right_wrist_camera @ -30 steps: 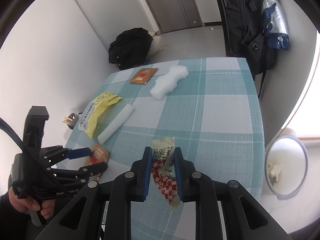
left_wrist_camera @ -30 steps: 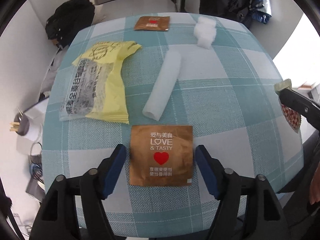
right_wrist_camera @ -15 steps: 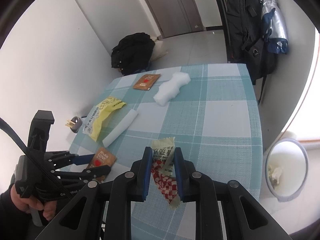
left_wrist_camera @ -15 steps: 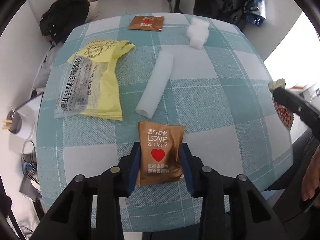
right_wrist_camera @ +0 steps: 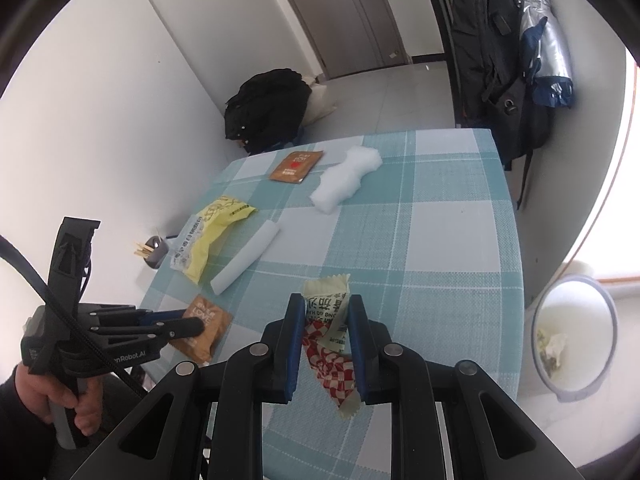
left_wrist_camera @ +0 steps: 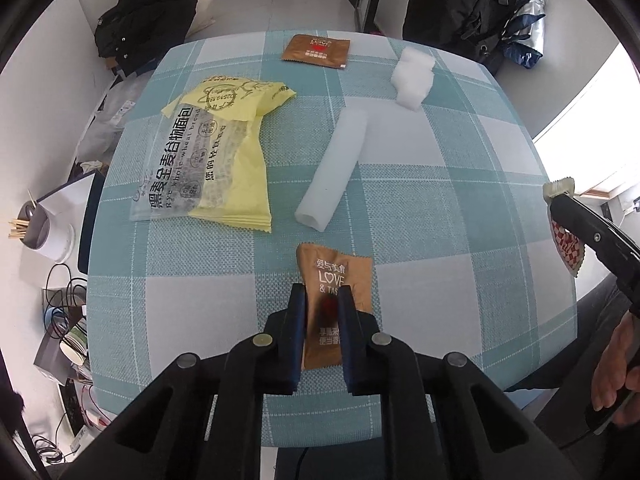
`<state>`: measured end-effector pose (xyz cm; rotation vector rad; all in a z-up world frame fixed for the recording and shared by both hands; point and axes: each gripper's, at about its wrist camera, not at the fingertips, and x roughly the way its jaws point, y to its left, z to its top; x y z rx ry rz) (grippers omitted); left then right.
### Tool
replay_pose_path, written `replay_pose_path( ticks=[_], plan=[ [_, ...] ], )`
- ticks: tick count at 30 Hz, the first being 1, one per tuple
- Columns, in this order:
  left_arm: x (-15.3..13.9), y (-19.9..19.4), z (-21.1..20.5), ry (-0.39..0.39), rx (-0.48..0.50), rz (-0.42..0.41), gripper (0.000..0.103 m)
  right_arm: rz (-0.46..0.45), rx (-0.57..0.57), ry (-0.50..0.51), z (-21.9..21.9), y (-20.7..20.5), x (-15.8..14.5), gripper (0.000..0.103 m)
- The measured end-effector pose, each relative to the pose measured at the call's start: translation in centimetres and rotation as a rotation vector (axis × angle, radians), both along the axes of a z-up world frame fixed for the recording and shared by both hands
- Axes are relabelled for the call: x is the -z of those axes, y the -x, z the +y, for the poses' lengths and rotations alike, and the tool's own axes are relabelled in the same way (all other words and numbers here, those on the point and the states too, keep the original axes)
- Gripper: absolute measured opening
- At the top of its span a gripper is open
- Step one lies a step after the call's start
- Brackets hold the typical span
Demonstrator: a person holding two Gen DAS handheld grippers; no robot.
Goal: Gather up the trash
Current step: 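Lower the right tool onto the white barcode wrapper and close on it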
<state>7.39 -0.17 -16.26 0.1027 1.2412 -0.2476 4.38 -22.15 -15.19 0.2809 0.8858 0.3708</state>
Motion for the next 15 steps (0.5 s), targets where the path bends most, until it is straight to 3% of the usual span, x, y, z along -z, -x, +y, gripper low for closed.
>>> replay_pose_path(
  ticks=[10, 15],
  plan=[
    [-1.7, 1.0, -0.8, -0.008, 0.035, -0.034, 0.001, -0.01, -0.003, -0.022, -0.3, 0.6, -0.4, 0.021],
    [-2.7, 1.5, -0.8, 0.001, -0.005, -0.058, 0.001, -0.005, -0.014, -0.024, -0.3, 0.8, -0.3, 0.019]
  ],
)
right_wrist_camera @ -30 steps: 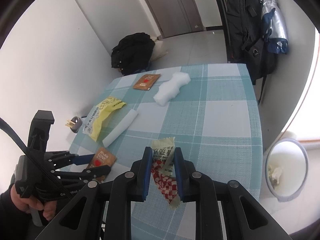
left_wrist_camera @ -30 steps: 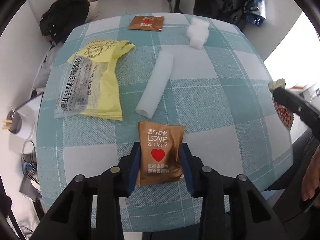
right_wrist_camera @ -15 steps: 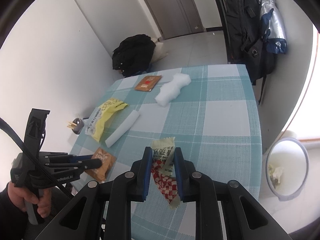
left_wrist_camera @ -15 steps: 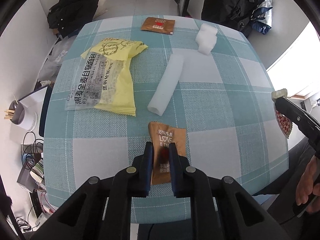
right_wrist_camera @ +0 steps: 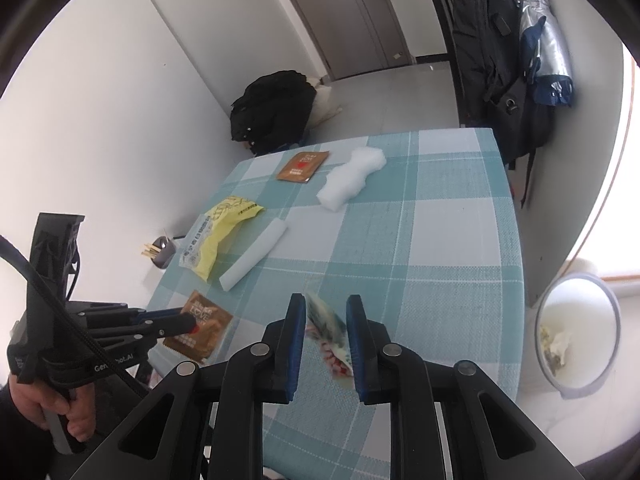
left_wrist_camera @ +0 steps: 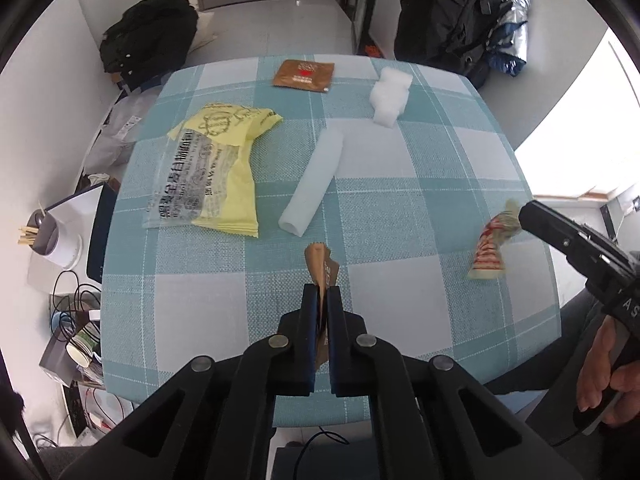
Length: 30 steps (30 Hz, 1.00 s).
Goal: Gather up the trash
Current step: 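Lower the right tool onto the white barcode wrapper and close on it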
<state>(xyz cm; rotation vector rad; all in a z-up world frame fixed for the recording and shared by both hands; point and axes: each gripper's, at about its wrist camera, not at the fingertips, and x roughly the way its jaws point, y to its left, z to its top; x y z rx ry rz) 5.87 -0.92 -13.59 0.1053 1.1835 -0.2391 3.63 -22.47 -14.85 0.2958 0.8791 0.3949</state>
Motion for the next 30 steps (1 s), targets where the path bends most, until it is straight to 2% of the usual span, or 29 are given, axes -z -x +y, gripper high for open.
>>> replay_pose_path(
  ticks=[4, 7, 14, 17, 18, 20, 22, 28, 30],
  plan=[
    [-0.6, 0.4, -0.5, -0.011, 0.007, -0.026, 0.001, 0.001, -0.009, 0.0, 0.0, 0.2, 0.0, 0.018],
    [-1.0, 0.4, -0.7, 0.002, 0.007, -0.033, 0.001, 0.032, -0.018, -0.014, 0.0, -0.1, 0.7, 0.011],
    [-1.5, 0.3, -0.3, 0.053, 0.0, -0.045, 0.001, 0.071, 0.017, 0.007, -1.0, -0.4, 1.9, 0.015],
    [-1.5, 0.3, 0.2, 0.075, -0.003, -0.058, 0.001, 0.093, 0.007, 0.022, -1.0, -0.9, 2.4, 0.026],
    [-1.5, 0.3, 0.3, 0.083, -0.003, -0.061, 0.001, 0.091, 0.007, 0.03, -0.9, -1.0, 2.5, 0.034],
    [-1.5, 0.2, 0.7, 0.102, -0.009, -0.07, 0.001, 0.085, 0.0, 0.04, -0.6, -1.4, 2.7, 0.035],
    [-1.5, 0.1, 1.1, 0.117, -0.013, -0.074, 0.001, 0.093, -0.003, 0.039, -0.4, -1.7, 3.1, 0.053],
    [-1.6, 0.3, 1.9, 0.116, -0.015, -0.1, 0.001, 0.145, 0.013, 0.01, 0.9, -3.4, 4.3, 0.054],
    [-1.6, 0.2, 2.2, 0.139, -0.013, -0.092, 0.001, 0.146, 0.043, 0.005, 1.0, -3.9, 4.2, 0.054]
  ],
)
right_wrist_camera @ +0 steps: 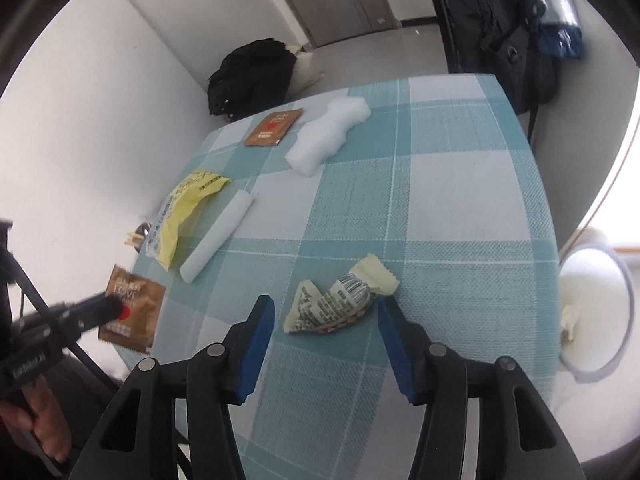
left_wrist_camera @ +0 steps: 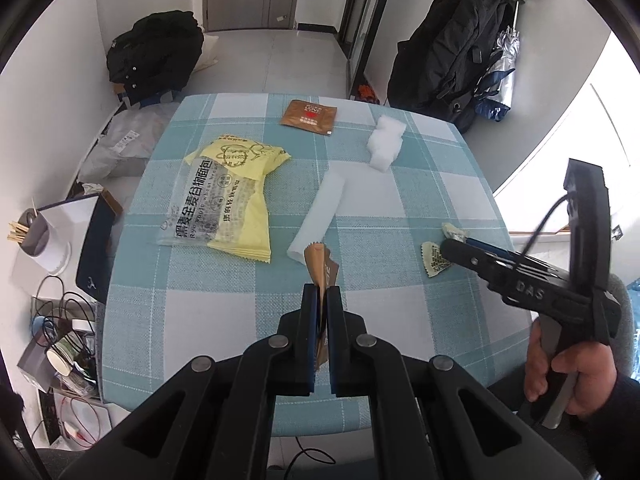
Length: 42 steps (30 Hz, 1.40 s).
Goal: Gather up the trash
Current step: 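Lower the right tool onto the white barcode wrapper and close on it, then carry the brown packet and wrappers with both tools over the white bin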
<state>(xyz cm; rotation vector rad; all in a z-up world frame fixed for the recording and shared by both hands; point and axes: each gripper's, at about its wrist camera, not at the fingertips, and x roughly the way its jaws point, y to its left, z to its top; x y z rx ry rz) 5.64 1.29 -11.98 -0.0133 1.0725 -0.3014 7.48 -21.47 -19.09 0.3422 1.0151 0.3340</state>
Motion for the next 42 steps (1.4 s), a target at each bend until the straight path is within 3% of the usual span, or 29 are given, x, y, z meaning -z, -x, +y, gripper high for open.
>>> replay_pose_path(
  ticks=[2, 6, 9, 17, 25, 34, 42],
  plan=[
    [0.0, -0.1, 0.2, 0.015, -0.004, 0.004, 0.001, 0.001, 0.014, 0.014, 0.3, -0.4, -0.1, 0.052],
    [0.0, -0.3, 0.2, 0.03, -0.004, 0.009, 0.001, -0.004, 0.038, 0.123, 1.2, -0.9, -0.2, 0.026],
    [0.0, -0.3, 0.1, 0.022, -0.001, 0.005, 0.001, -0.013, 0.025, 0.164, 1.6, -0.9, -0.3, 0.024],
    [-0.6, 0.1, 0.5, 0.031, -0.008, -0.019, 0.001, -0.014, -0.033, 0.183, 1.5, -0.3, -0.3, 0.022],
    [-1.5, 0.1, -0.3, 0.047, -0.011, -0.039, 0.001, 0.004, -0.029, 0.074, 0.0, 0.1, -1.1, 0.022],
    [-3.2, -0.3, -3.6, 0.036, 0.028, -0.066, 0.001, -0.099, -0.031, 0.019, -2.9, 1.9, -5.0, 0.022],
    [-5.9, -1.6, -9.0, 0.062, 0.1, -0.107, 0.001, -0.217, 0.054, -0.009, -9.5, 3.3, -10.0, 0.022]
  ],
)
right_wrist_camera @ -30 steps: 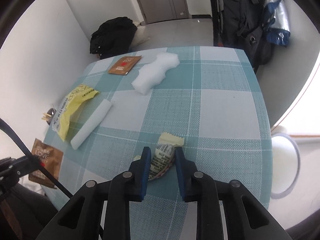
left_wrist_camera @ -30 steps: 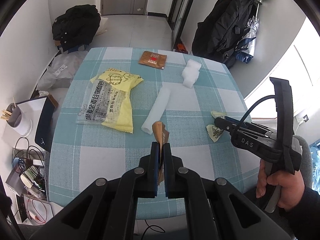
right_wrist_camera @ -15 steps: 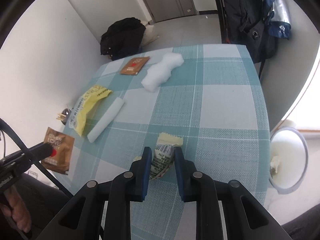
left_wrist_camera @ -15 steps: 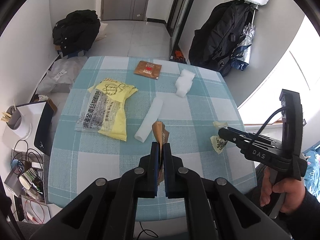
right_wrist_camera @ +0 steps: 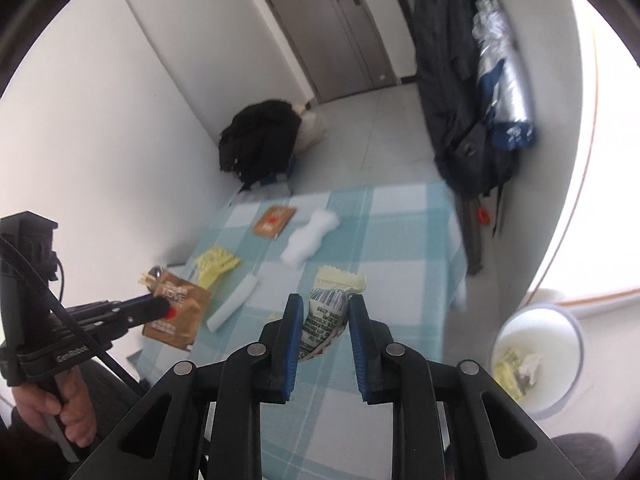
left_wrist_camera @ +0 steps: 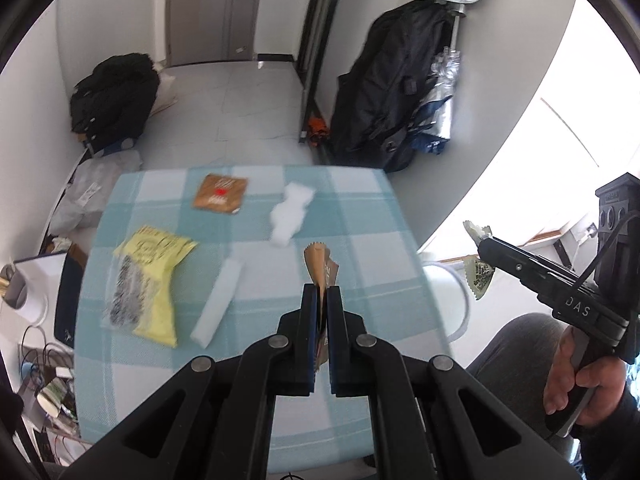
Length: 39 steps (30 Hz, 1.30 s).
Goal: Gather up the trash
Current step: 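Carry the brown packet and wrappers with both tools over the white bin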
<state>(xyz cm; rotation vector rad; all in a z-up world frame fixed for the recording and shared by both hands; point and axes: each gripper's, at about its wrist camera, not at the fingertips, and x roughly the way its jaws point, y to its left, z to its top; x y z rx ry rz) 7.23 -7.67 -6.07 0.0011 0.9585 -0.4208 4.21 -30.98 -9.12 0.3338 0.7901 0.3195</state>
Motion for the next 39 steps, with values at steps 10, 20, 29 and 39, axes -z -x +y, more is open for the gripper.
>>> replay_pose_path(
  ticks=[10, 20, 29, 39],
  plan=[
    [-1.1, -2.3, -10.7, 0.023, 0.159, -0.014, 0.001, -0.046, 0.158, 0.016, -11.0, 0.8, -2.7, 0.022],
    [1.5, -4.4, -20.5, 0.018, 0.291, 0.064, 0.001, 0.038, 0.322, 0.003, -21.5, 1.8, 0.2, 0.022],
    [8.1, -6.1, -27.1, -0.056, 0.395, 0.191, 0.001, 0.156, 0.406, -0.053, -26.3, 1.7, 6.5, 0.022],
    [15.5, -7.5, -30.7, -0.135, 0.435, 0.35, 0.001, 0.292, 0.406, -0.11, -28.0, 0.6, 14.4, 0.022]
  ],
)
